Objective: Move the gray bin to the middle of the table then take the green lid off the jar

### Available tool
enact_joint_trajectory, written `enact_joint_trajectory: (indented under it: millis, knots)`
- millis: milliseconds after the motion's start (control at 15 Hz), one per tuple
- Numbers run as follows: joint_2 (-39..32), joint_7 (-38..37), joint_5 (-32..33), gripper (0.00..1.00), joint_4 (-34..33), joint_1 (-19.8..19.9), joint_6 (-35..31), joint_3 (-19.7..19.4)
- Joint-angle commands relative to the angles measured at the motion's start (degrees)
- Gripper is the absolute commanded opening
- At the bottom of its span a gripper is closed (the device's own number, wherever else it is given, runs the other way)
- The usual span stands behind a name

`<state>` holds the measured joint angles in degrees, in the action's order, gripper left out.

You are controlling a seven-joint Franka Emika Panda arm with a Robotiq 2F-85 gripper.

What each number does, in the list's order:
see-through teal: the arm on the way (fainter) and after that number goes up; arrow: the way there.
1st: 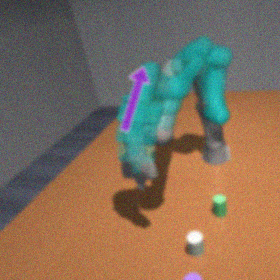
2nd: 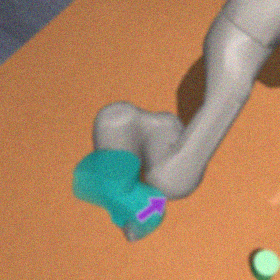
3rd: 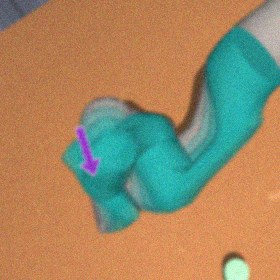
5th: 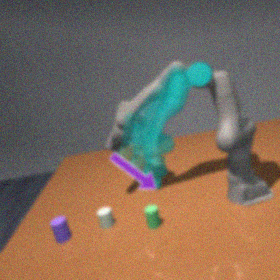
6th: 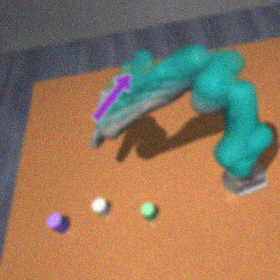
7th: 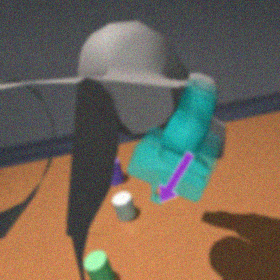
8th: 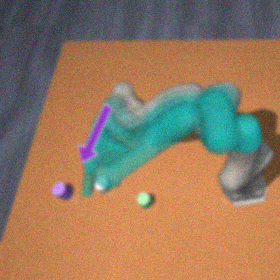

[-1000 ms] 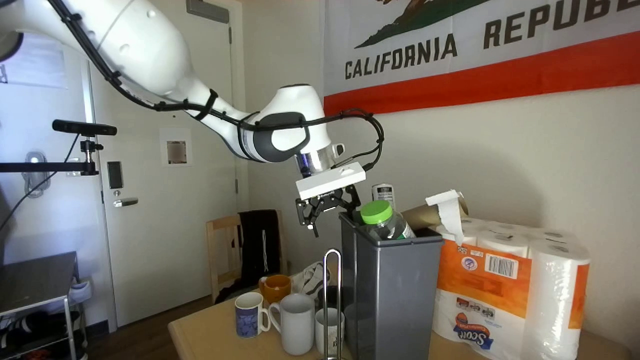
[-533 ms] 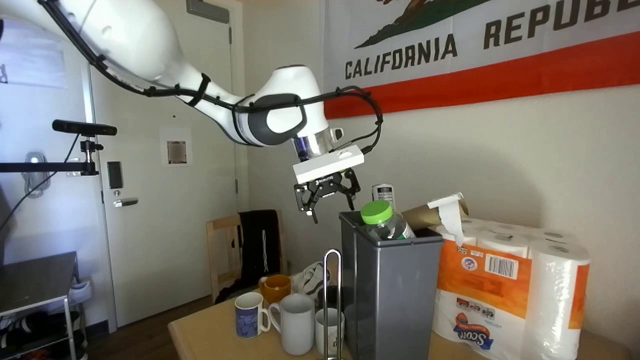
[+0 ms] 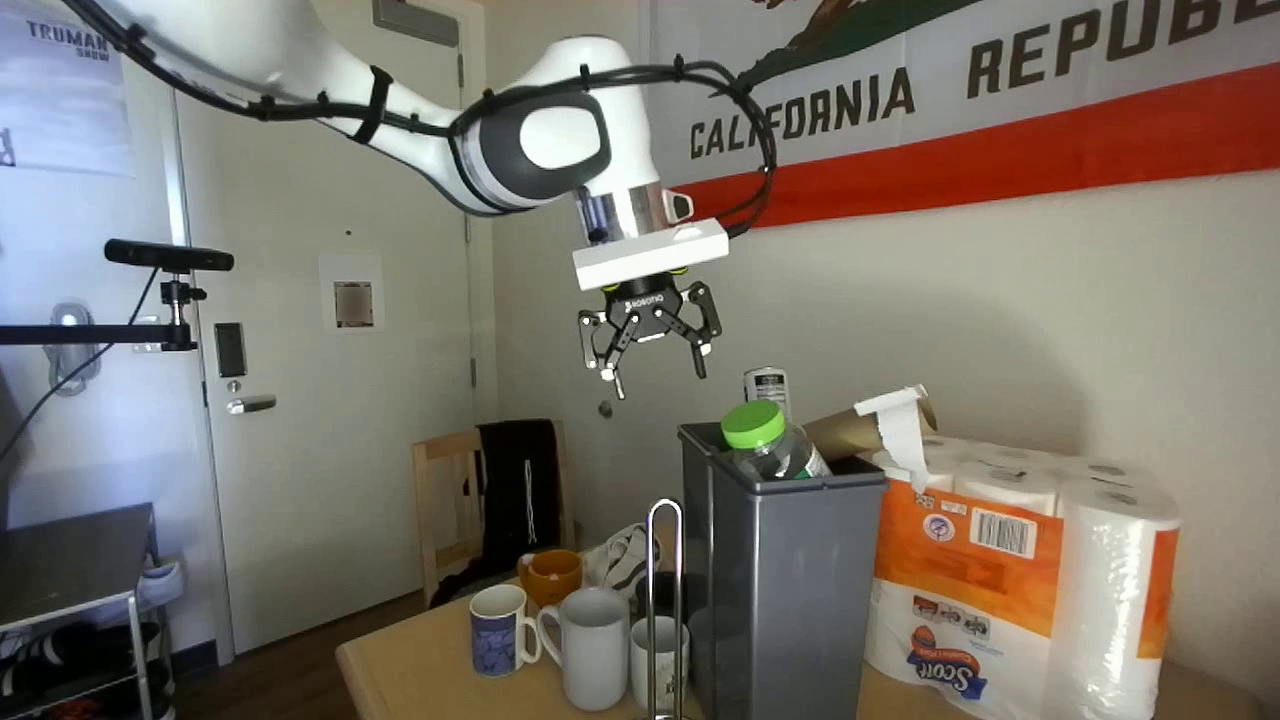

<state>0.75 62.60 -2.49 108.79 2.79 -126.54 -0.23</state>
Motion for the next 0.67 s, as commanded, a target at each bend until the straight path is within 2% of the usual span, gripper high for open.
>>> enact_joint_trajectory:
  millis: [0, 600]
  knots:
    - [2.00, -1.82, -0.35, 1.00, -2.28, 0.40, 3.97, -1.96]
    - [1.66, -7.02, 0.30, 1.00, -3.41, 2.77, 2.73, -6.71]
